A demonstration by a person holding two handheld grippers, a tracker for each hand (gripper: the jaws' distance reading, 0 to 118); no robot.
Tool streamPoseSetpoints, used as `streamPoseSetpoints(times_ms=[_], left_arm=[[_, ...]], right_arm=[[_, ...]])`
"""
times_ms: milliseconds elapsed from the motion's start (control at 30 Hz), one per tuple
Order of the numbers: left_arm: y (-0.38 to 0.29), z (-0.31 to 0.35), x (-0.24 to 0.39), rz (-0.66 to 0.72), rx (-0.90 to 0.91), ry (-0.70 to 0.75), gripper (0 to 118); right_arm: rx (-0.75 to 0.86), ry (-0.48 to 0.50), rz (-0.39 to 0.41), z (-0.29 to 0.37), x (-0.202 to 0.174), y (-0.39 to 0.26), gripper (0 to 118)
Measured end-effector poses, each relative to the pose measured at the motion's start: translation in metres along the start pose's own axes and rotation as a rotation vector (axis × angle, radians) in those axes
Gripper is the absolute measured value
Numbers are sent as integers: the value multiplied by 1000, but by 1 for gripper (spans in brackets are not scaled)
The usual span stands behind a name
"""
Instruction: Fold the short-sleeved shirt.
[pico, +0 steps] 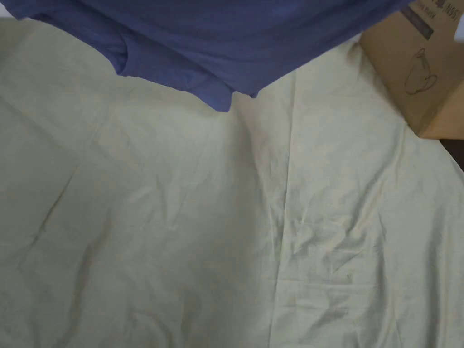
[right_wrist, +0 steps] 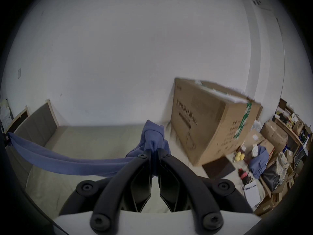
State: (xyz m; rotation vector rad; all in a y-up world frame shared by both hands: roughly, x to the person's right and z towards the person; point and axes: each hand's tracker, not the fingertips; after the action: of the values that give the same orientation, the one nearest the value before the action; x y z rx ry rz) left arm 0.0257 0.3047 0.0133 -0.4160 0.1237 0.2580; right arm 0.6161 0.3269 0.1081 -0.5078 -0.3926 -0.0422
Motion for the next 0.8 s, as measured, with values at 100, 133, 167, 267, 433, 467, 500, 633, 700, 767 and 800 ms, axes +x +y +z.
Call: streamPoseSetpoints(times_ms=[100, 133, 167, 267, 433, 467, 500, 633, 700, 767, 800], left_arm=[[-48, 4, -28, 43, -90, -50, 6], [-65, 5, -38, 41, -108, -61, 6], [-86, 8, -49, 31, -141, -56, 6], [-152, 25, -76, 35, -239, -45, 6], [-262, 56, -115, 32, -416, -5, 6], [-282, 62, -122, 30, -455, 14, 6], [-301, 67, -130, 35, -482, 24, 6], [-349, 85, -156, 77, -566, 83, 6], [-363, 70, -189, 102, -567, 96, 6], [-370, 77, -199, 126, -569, 96, 6], [-373, 88, -191, 134, -577, 91, 6]], right_arm=[[-90, 0, 1, -12, 7, -69, 5], [-113, 13, 3, -15, 11, -91, 5], [-152, 13, -8, -17, 18, -119, 5], [-255, 38, -61, -15, 37, -197, 5], [-431, 69, -132, 4, 65, -318, 5], [-466, 70, -142, 6, 71, -337, 5], [-480, 71, -152, 12, 75, -355, 5], [-519, 74, -204, 31, 84, -404, 5], [-526, 63, -204, 42, 87, -418, 5], [-517, 55, -225, 60, 86, -425, 5], [-520, 59, -252, 65, 88, -429, 5]])
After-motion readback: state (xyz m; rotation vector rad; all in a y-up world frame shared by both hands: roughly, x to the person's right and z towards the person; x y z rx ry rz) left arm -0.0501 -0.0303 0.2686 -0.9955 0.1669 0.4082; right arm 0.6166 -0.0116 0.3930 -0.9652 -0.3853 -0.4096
